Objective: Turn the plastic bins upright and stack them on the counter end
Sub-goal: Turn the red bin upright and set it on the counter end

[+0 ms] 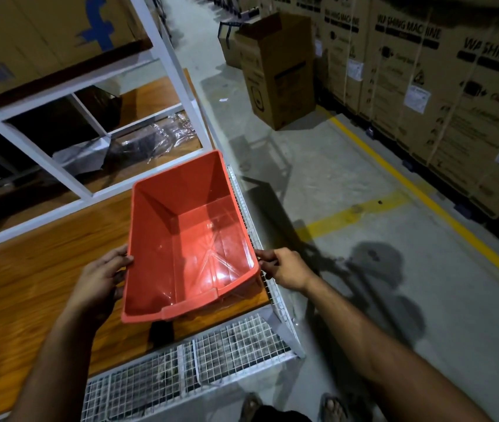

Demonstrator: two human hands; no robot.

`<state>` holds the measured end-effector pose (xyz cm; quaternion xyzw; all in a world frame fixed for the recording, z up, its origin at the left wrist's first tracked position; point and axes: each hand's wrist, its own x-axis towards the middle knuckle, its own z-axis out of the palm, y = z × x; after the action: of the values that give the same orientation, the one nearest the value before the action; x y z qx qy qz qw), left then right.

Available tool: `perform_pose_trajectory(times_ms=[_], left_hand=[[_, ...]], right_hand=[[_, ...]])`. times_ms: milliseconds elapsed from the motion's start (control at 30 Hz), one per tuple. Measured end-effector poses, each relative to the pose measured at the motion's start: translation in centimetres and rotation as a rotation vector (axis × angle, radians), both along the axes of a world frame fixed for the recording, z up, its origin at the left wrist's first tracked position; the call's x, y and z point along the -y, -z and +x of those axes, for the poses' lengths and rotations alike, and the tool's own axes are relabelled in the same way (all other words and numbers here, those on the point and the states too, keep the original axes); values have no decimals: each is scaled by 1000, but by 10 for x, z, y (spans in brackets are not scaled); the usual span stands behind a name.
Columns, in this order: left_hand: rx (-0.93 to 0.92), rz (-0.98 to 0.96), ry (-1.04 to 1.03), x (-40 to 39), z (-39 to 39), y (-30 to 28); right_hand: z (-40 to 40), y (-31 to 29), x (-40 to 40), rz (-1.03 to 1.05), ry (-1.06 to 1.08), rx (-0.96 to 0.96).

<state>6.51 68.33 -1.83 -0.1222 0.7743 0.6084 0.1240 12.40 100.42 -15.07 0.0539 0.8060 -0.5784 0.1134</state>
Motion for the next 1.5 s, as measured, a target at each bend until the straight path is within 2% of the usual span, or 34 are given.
perform_pose_trajectory(times_ms=[333,900,1033,1133,1200,1267,1367,1500], left_hand=[[16,5,-12,0,3,-1],[-1,-40,14,1,6,-3],[-46,-63,-10,-2,12,-9],[-101,-87,-43,-3,16,-13],[-139,-111,-56,-5,20,-17],[-183,-139,-43,-7,27,-20],[-244,-171,-27,-9,39,-22],[-324,-260,-8,3,51,-22]], right_hand=[[0,4,-2,112,-8,-57],[-2,9,-3,123,-25,-75],[-5,-4,-14,26,129,-111],[-4,-42,-19,-111,268,-181],[-2,-73,-18,-147,285,-263],[2,-102,-11,-59,237,-381],[7,-132,6,201,142,-534],[13,-162,36,520,-41,-621]])
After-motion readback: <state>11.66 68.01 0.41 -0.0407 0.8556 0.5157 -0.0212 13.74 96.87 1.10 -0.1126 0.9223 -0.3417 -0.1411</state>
